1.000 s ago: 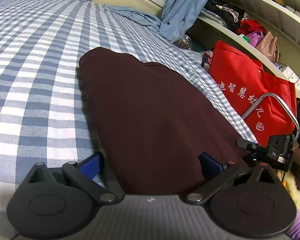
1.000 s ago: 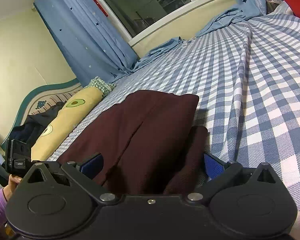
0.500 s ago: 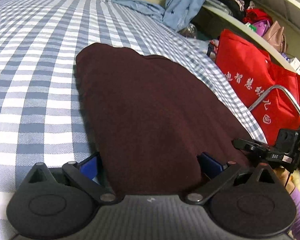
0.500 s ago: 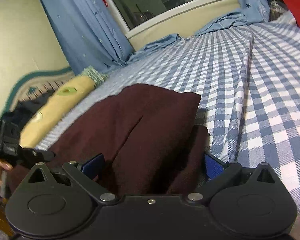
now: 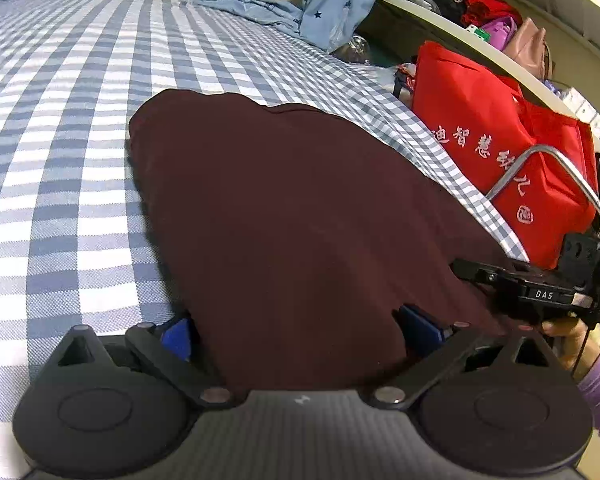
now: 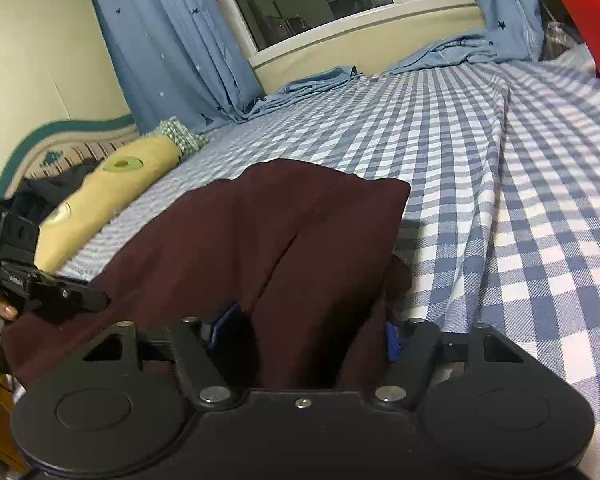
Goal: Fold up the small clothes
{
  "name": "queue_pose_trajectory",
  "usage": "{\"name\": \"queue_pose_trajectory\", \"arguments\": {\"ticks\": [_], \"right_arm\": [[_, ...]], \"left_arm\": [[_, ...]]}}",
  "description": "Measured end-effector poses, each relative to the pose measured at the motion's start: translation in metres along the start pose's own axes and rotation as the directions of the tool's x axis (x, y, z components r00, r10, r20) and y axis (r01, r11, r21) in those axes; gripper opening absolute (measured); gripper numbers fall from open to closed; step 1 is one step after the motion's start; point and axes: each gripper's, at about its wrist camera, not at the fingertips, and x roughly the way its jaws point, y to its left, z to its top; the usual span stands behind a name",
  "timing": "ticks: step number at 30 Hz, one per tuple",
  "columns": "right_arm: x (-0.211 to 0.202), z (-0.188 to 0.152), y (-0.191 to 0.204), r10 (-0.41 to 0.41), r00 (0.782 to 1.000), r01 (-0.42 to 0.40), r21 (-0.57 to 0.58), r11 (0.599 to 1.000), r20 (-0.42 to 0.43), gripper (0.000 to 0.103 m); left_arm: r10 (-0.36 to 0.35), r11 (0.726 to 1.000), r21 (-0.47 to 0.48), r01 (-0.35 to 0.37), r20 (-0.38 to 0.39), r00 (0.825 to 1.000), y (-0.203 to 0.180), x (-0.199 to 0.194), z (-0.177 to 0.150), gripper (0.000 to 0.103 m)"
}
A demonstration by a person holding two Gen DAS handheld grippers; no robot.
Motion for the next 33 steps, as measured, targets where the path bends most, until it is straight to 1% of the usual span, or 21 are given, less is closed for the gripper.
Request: {"name": "queue_pose_trajectory", "arguments": {"ticks": [2, 3, 5, 6, 8, 9, 10, 12, 16, 18, 21, 24, 27, 30, 33], "right_arm": [[-0.001, 0.000, 0.006, -0.012, 1.000, 0.012, -0.018, 1.000, 0.005, 0.061], [-0.002, 0.000, 0.008, -0.013, 1.000, 0.014, -0.016, 1.000, 0.008, 0.058], [-0.004, 0.002, 0.013, -0.015, 1.000, 0.015, -0.011, 1.000, 0.014, 0.044], [-0.005, 0.003, 0.017, -0.021, 1.000, 0.021, -0.020, 1.000, 0.018, 0.041], [-0.007, 0.006, 0.027, -0.044, 0.999, 0.045, -0.046, 0.998, 0.026, 0.028], [-0.007, 0.008, 0.033, -0.058, 0.998, 0.059, -0.057, 0.997, 0.027, 0.025], [-0.008, 0.010, 0.039, -0.076, 0.997, 0.078, -0.067, 0.995, 0.028, 0.022], [-0.009, 0.015, 0.048, -0.099, 0.995, 0.101, -0.080, 0.992, 0.029, 0.020], [-0.012, 0.023, 0.065, -0.128, 0.991, 0.131, -0.098, 0.986, 0.034, 0.018], [-0.013, 0.028, 0.073, -0.140, 0.989, 0.143, -0.087, 0.986, 0.037, 0.017], [-0.018, 0.037, 0.088, -0.149, 0.988, 0.152, -0.076, 0.985, 0.043, 0.017], [-0.023, 0.046, 0.112, -0.149, 0.988, 0.152, -0.106, 0.983, 0.042, 0.016], [-0.027, 0.054, 0.140, -0.122, 0.992, 0.126, -0.148, 0.981, 0.039, 0.016], [-0.028, 0.062, 0.163, -0.093, 0.994, 0.100, -0.164, 0.981, 0.052, 0.016], [-0.022, 0.072, 0.184, -0.053, 0.996, 0.065, -0.171, 0.983, 0.072, 0.016]], "left_arm": [[0.003, 1.000, 0.001, -0.003, -0.001, 1.000, -0.001, -0.001, 0.000, 0.097], [0.001, 1.000, -0.001, -0.001, -0.003, 1.000, -0.001, -0.001, 0.001, 0.092], [0.004, 1.000, -0.005, -0.004, -0.003, 1.000, -0.002, -0.002, 0.003, 0.087], [0.006, 1.000, -0.007, -0.006, -0.004, 1.000, -0.002, -0.003, 0.003, 0.084], [0.014, 1.000, -0.013, -0.014, 0.002, 1.000, -0.002, -0.003, 0.004, 0.080], [0.019, 1.000, -0.022, -0.019, 0.007, 1.000, -0.003, -0.004, 0.004, 0.075], [0.021, 0.999, -0.034, -0.021, 0.014, 1.000, -0.003, -0.005, 0.004, 0.073], [0.023, 0.998, -0.050, -0.022, 0.029, 0.999, -0.003, -0.007, 0.005, 0.065], [0.051, 0.997, -0.060, -0.049, 0.037, 0.998, -0.009, -0.008, 0.005, 0.056], [0.052, 0.995, -0.089, -0.048, 0.042, 0.998, -0.012, -0.012, 0.007, 0.044], [0.042, 0.992, -0.123, -0.035, 0.049, 0.998, -0.018, -0.022, 0.012, 0.033], [0.073, 0.993, -0.092, -0.068, 0.053, 0.996, -0.031, -0.038, 0.015, 0.031], [0.101, 0.993, -0.072, -0.096, 0.060, 0.993, -0.037, -0.061, 0.014, 0.030], [0.123, 0.990, -0.086, -0.116, 0.080, 0.989, -0.032, -0.089, 0.013, 0.030], [0.164, 0.983, -0.099, -0.153, 0.112, 0.980, -0.022, -0.117, 0.016, 0.030]]}}
